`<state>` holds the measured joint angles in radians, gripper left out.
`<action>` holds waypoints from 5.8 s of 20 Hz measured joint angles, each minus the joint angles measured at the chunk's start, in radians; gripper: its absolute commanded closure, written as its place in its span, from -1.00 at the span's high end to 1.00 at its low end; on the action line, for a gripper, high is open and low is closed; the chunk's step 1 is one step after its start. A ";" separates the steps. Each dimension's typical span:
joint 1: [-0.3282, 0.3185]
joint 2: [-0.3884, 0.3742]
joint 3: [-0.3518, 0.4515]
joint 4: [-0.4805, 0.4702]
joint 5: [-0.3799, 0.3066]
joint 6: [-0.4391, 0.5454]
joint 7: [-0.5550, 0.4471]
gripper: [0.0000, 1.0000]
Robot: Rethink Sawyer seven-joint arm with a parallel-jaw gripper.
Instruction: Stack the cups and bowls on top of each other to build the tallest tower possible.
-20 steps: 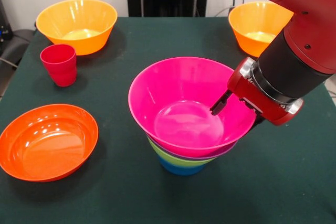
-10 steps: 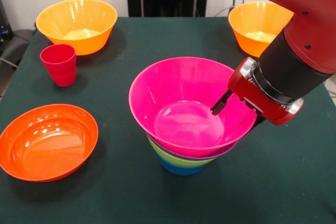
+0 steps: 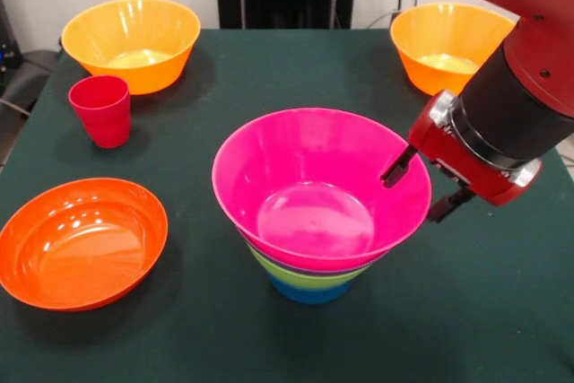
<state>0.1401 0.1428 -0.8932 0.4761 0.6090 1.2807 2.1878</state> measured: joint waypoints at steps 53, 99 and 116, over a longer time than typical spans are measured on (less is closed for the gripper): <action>-0.140 -0.617 0.268 0.319 -0.358 0.084 -0.338 1.00; -0.343 -0.596 0.669 0.343 -0.574 -0.226 -0.386 1.00; -0.414 -0.548 0.791 0.358 -0.642 -0.385 -0.394 1.00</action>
<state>-0.2743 -0.4049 -0.1025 0.8336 -0.0335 0.8954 1.7934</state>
